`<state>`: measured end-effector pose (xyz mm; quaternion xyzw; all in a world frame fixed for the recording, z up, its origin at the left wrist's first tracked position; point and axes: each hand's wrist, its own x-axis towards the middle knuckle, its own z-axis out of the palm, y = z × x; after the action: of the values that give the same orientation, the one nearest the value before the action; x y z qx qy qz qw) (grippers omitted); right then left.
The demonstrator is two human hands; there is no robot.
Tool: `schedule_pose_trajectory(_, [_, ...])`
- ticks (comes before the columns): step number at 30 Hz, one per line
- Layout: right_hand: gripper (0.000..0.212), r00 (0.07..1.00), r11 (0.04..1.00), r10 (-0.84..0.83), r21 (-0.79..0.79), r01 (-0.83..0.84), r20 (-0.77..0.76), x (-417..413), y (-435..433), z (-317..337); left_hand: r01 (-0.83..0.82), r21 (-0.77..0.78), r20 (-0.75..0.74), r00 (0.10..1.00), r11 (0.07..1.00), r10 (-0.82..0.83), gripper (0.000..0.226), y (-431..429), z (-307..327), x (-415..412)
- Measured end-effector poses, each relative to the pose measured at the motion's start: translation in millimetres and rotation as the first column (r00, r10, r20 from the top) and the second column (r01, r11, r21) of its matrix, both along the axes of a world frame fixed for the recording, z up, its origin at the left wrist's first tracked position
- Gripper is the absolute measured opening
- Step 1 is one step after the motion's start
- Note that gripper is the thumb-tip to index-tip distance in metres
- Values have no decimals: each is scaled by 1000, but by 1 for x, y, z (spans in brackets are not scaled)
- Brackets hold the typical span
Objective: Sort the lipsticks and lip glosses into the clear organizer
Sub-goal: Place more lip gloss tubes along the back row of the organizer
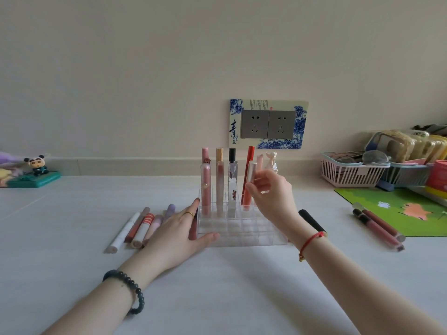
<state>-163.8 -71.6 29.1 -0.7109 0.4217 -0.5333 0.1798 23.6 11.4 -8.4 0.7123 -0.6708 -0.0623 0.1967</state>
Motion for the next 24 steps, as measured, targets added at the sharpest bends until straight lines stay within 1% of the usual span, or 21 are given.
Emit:
schedule_pose_trajectory(8, [13,995,999,-39,32,43,-96,0,-1,-6,2,-26,18,1000,1000,-2,95,-3,-4,2])
schedule_pose_trajectory(18, [11,994,998,-57,25,59,-88,2,-2,-9,4,-41,42,999,999,-2,99,-5,-7,4])
schedule_pose_trajectory(24, [12,995,998,-46,45,51,-94,4,-1,-10,18,-35,22,1000,999,-17,104,-5,-6,4])
